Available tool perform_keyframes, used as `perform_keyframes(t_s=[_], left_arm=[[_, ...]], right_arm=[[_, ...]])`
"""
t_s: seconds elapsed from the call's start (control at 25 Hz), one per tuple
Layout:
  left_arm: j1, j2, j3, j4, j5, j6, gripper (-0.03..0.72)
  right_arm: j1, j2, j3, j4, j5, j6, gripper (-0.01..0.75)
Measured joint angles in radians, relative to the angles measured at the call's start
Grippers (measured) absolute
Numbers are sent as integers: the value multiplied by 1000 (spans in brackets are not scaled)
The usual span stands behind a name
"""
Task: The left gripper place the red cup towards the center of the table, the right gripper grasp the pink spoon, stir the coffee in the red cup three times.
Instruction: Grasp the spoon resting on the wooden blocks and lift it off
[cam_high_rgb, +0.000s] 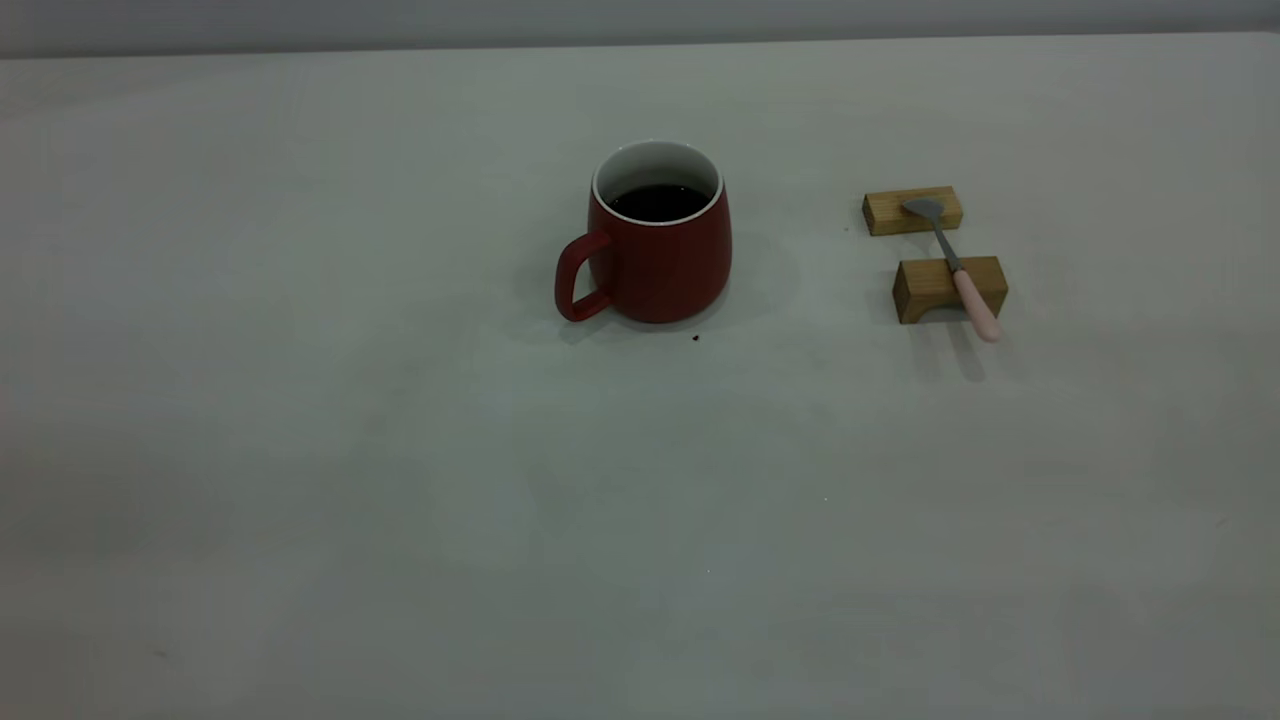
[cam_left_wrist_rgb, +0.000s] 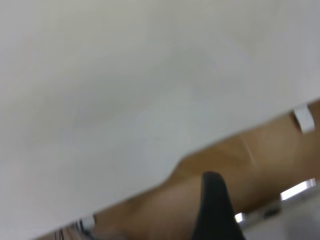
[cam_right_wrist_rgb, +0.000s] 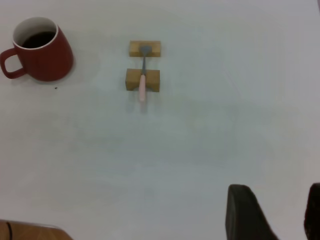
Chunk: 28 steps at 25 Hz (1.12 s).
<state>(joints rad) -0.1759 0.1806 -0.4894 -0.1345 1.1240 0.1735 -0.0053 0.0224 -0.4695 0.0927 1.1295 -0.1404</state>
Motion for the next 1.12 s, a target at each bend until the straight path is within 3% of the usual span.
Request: perform_keyframes(t_s=[0.2,0.36,0.56,0.68,0.84,1.12], left_arm=[[105,-169,0,0,8,-1,586],[126,-198,0,0,17,-1,586],[126,-198,0,0,17,-1,586],[126,-198,0,0,17,-1,586],[126,-198,0,0,17,-1,586],[126,-198,0,0,17,-1,586]], right_arm=[[0,0,0,34,-2,33,331],[0,4,0,50,-11,106,347],[0,85,-2,123,-88,89,464],[0,214,-2,231,-184,8,517],[0,471,-2,346,-320,-144,529],[0,1007,-102,525,-395,-334,530]])
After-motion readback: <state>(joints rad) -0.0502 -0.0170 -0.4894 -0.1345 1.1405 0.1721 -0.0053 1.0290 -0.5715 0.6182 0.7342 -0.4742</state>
